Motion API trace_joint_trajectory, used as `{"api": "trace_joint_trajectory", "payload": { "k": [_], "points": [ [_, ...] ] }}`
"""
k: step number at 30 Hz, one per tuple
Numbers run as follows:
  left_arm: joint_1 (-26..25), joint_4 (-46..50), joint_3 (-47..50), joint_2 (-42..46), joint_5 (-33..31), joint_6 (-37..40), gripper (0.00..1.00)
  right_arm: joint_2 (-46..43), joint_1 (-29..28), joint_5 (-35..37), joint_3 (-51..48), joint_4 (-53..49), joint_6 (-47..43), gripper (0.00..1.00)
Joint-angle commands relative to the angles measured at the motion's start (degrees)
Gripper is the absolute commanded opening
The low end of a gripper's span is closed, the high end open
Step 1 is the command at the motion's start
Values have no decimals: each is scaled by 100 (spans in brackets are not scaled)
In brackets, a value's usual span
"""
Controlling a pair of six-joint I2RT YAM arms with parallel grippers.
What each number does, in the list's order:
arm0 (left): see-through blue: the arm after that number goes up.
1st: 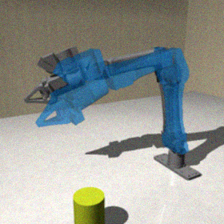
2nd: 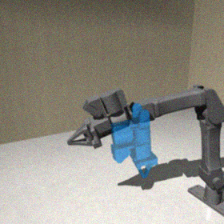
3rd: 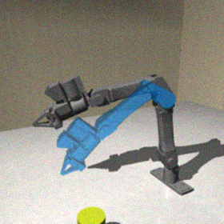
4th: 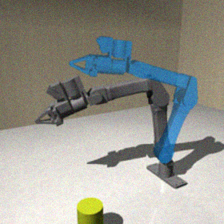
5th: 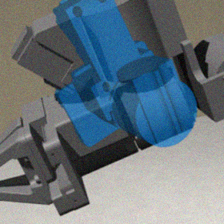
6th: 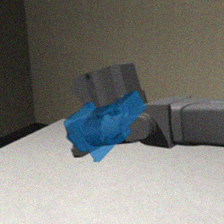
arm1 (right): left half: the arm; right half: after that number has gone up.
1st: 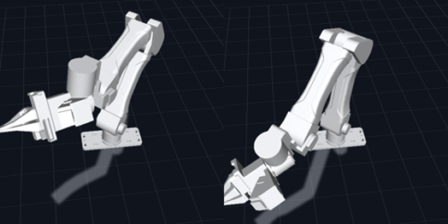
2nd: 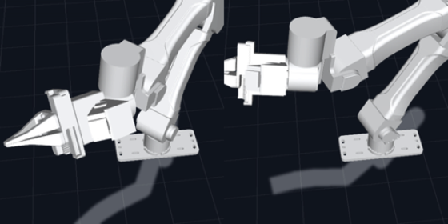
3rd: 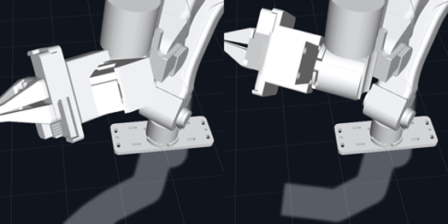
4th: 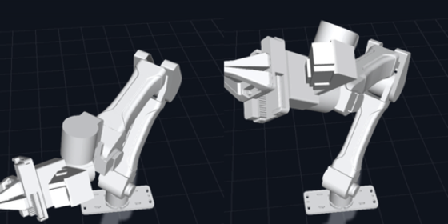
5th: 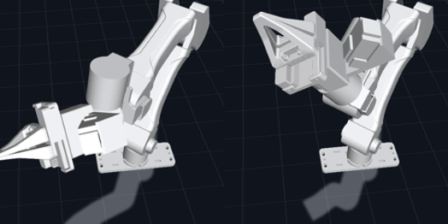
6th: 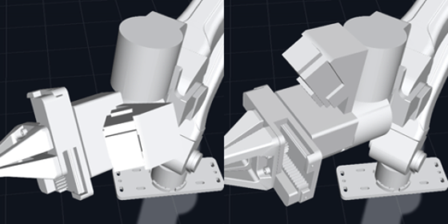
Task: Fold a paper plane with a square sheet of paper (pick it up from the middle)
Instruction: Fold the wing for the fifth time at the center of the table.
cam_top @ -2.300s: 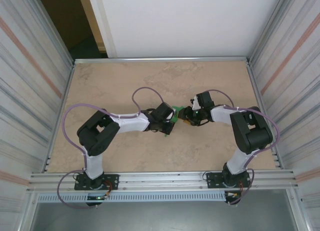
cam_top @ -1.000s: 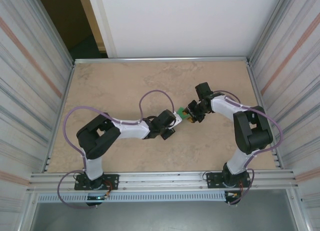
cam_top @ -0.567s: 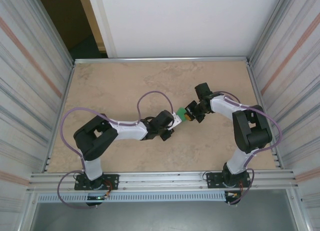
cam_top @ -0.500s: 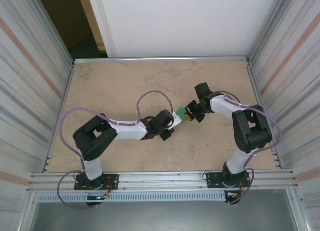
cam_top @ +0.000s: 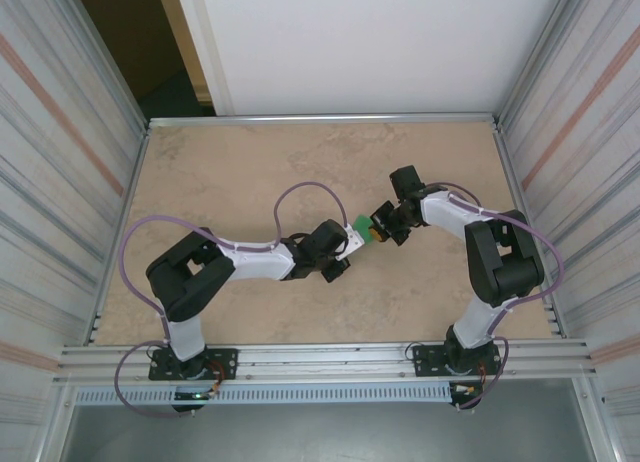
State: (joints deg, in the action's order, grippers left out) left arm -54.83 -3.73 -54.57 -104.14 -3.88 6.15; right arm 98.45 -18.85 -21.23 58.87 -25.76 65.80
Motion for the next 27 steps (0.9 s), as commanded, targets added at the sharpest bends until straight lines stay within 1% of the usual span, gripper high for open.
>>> {"api": "trace_joint_trajectory", "payload": {
  "k": [1,3,5,8,11,15,18,22,27],
  "points": [
    [-19,-85,16,18,76,-17,5,-46,5,-56,-34,-55,-1,26],
    [29,-100,33,13,157,-94,3,-118,53,-78,-25,-73,-123,46],
    [96,-127,81,29,267,-197,2,-260,141,-30,11,-174,-301,63],
    [198,-262,227,101,385,-342,1,-556,360,103,-54,-217,-562,73],
    [254,-460,412,187,267,-427,1,-977,517,489,-221,-266,-779,76],
    [302,-667,610,299,-257,-442,0,-1414,596,839,-459,-316,-1007,76],
    [252,-708,633,349,-314,-311,0,-1560,585,968,-586,-371,-1130,76],
    [218,-586,525,138,13,-376,0,-1608,604,1043,-740,-421,-1140,76],
    [332,-123,201,30,648,-618,0,-1632,602,1013,-772,-421,-1156,76]
  ]
}}
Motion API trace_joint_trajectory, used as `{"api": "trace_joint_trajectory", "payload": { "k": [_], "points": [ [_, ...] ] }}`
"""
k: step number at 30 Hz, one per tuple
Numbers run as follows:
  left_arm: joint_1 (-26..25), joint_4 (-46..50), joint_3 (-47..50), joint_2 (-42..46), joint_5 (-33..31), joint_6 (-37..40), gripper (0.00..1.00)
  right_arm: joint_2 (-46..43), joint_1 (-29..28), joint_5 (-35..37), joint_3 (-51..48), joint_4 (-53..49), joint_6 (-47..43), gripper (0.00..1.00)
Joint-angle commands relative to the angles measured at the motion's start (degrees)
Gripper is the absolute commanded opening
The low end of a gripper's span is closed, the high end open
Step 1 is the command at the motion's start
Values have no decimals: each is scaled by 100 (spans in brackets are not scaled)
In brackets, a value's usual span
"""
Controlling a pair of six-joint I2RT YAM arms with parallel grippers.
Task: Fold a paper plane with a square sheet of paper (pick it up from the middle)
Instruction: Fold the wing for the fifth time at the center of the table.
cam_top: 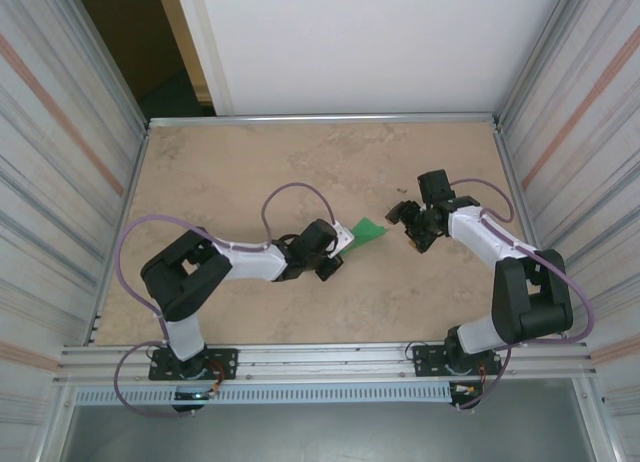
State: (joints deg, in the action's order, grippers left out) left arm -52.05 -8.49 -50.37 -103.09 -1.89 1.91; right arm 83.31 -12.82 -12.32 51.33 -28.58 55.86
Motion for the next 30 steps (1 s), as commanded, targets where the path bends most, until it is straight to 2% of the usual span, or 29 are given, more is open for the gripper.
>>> {"api": "trace_joint_trajectory", "payload": {
  "k": [1,6,14,19,24,27,30],
  "points": [
    [104,441,-286,-87,616,-240,0,-128,-1,125,-18,-139,-187,76],
    [315,934,-637,-280,1249,-640,0,-328,7,15,-199,135,-364,75],
    [713,772,-647,-558,2328,-1463,0,-665,34,-119,-575,514,-513,75],
    [797,648,-618,-669,2525,-1716,0,-709,27,-249,-671,668,-571,74],
    [975,1079,-926,-835,2952,-1907,0,-793,-22,-598,-875,1101,-760,72],
    [1004,1423,-1093,-931,2991,-2012,0,-958,-96,-661,-1126,1504,-895,69],
    [1029,1608,-1190,-1032,2933,-2259,0,-1077,-211,-839,-1385,2016,-1061,61]
  ]
}}
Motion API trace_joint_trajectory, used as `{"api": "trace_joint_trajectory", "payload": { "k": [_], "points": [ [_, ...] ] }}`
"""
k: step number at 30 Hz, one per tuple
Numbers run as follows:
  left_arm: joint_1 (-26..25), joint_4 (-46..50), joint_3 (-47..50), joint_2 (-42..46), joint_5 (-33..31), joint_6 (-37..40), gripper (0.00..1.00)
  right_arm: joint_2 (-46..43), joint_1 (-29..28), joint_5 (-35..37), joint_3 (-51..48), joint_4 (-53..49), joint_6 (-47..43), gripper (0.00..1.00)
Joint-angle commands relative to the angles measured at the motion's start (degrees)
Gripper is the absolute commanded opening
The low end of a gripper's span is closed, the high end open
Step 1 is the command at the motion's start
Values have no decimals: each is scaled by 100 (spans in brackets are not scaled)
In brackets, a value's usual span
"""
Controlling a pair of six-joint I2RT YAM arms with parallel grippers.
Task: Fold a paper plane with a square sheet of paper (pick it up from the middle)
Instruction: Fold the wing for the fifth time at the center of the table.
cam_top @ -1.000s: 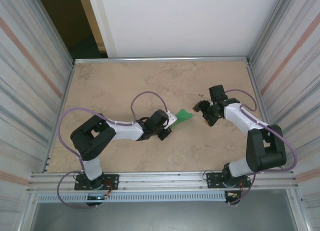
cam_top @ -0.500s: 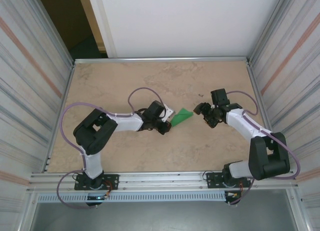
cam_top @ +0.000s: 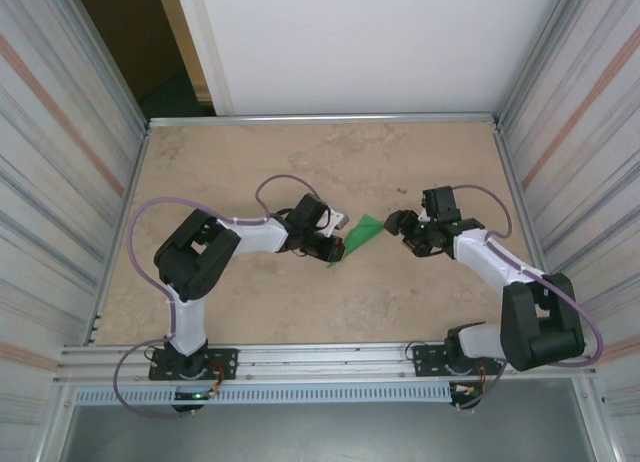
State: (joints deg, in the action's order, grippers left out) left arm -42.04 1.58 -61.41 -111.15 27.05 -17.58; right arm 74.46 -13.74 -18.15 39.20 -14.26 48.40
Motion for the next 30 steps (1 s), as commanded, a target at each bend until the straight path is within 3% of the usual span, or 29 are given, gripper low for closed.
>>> {"api": "trace_joint_trajectory", "payload": {
  "k": [1,8,11,30],
  "points": [
    [34,604,-84,-243,28,-409,0,-186,-173,-358,-218,730,-367,58],
    [54,641,-81,-373,-161,-1495,0,415,-688,-1042,-219,1642,-512,28],
    [52,676,-68,-403,-308,-1821,0,789,-748,-1262,-116,1948,-489,22],
    [58,366,174,-398,-274,-2015,2,2515,-940,-1697,772,2182,-745,15]
  ]
}}
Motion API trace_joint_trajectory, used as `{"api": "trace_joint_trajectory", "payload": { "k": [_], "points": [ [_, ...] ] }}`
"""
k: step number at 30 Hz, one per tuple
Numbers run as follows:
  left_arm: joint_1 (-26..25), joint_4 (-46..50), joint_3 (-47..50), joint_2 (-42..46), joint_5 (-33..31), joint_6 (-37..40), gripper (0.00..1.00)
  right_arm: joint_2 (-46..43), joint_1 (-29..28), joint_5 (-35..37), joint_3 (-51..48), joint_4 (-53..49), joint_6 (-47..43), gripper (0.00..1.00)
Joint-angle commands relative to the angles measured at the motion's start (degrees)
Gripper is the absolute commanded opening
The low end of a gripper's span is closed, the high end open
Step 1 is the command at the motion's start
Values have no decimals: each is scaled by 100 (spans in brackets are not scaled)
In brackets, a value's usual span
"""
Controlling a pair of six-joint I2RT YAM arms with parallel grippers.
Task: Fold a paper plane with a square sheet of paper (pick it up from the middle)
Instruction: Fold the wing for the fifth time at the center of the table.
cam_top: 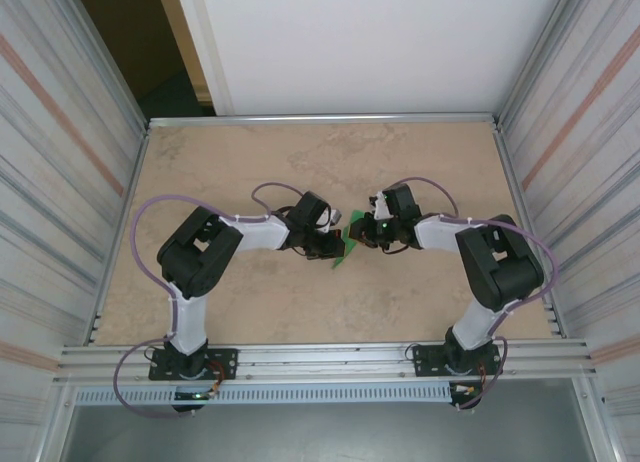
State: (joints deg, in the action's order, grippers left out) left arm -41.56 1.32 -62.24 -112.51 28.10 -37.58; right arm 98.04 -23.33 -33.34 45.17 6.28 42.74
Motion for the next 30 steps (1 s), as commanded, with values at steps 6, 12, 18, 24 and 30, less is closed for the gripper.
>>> {"api": "trace_joint_trajectory", "payload": {
  "k": [6,12,18,24,30],
  "points": [
    [10,276,332,-238,-362,-34,9,322,83,-232,178,192,-183,15],
    [12,260,353,-261,-357,-30,10,451,137,-347,185,278,-172,15],
    [8,228,401,-263,-365,-43,10,651,184,-435,207,339,-169,15],
    [8,205,449,-271,-397,-56,10,719,204,-477,246,321,-196,16],
    [8,219,470,-254,-459,-80,8,592,270,-576,310,173,-260,16]
  ]
}}
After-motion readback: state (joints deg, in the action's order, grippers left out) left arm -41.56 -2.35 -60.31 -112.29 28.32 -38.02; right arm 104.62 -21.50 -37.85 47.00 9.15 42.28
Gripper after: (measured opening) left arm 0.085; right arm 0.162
